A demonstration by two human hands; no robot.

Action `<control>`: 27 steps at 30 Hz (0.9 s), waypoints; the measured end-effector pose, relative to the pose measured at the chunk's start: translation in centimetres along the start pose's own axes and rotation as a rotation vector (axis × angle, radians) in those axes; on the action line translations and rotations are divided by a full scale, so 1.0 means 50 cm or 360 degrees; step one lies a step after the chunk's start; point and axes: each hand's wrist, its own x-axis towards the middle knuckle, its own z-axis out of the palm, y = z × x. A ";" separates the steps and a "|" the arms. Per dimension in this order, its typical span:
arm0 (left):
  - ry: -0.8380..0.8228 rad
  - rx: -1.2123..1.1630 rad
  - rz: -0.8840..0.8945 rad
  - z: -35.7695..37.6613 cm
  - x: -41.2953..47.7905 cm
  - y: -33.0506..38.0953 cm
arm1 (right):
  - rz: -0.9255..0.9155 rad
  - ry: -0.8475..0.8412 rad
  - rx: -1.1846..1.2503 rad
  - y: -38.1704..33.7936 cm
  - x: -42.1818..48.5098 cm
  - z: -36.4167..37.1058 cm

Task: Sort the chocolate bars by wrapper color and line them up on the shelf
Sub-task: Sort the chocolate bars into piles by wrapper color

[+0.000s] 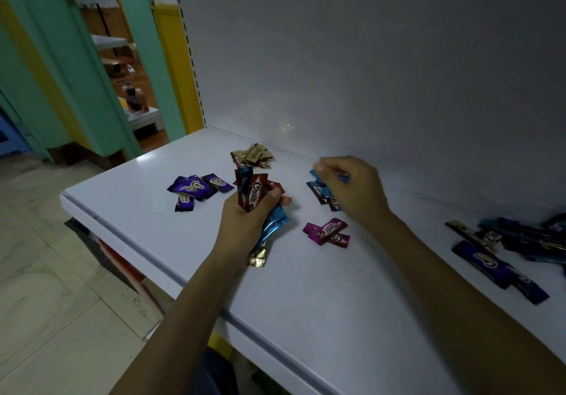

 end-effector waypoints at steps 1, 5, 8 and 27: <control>-0.0017 0.0007 0.0012 0.000 -0.002 0.001 | 0.0062 -0.0205 0.0303 -0.034 -0.001 0.003; -0.0060 0.0126 0.0114 0.001 -0.008 0.000 | 0.0029 -0.0682 0.0567 -0.116 -0.011 0.038; -0.0090 0.0181 0.0147 0.005 -0.012 0.000 | 0.0126 -0.0547 0.0777 -0.124 -0.017 0.053; 0.0038 0.0361 0.0047 -0.050 -0.007 0.029 | 0.0585 -0.0207 0.0993 -0.095 -0.010 0.065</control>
